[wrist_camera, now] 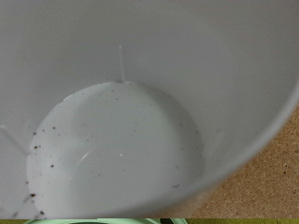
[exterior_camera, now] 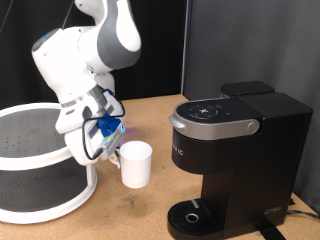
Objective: Make a cup of coffee with the keurig machine
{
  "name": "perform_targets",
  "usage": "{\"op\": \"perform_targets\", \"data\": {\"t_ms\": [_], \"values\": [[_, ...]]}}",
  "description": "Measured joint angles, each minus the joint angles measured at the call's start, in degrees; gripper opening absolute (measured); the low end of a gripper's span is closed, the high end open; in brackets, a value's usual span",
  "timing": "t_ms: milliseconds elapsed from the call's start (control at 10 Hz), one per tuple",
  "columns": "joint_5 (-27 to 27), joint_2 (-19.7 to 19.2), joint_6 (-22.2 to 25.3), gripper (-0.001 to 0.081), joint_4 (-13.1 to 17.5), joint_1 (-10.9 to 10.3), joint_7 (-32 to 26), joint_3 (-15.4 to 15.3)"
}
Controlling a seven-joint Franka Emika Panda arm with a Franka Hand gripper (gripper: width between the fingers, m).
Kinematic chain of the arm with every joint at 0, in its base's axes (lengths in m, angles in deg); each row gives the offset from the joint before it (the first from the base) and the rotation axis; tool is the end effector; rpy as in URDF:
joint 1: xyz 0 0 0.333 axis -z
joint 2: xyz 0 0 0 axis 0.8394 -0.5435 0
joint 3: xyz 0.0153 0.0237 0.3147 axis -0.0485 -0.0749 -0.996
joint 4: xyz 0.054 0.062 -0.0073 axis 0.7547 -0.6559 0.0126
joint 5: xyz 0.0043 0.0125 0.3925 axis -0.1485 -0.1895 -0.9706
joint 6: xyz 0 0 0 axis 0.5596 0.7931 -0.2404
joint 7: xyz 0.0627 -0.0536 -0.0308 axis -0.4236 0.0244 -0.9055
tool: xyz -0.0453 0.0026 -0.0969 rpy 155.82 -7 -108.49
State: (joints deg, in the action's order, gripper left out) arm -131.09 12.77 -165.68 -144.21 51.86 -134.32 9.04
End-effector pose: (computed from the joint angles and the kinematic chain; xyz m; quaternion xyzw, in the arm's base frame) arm 0.4003 -0.0896 0.2759 -0.9656 -0.0918 -0.1380 0.2005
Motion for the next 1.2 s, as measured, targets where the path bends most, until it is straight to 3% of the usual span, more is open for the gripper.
{"op": "perform_targets", "data": {"t_ms": [700, 1200], "values": [[-11.3, -5.1, -5.1, 0.0063, -0.3, -1.0, -9.3, -2.4], [-18.5, -7.0, -6.5, 0.0063, 2.9, -2.7, -10.4, -6.3]]}}
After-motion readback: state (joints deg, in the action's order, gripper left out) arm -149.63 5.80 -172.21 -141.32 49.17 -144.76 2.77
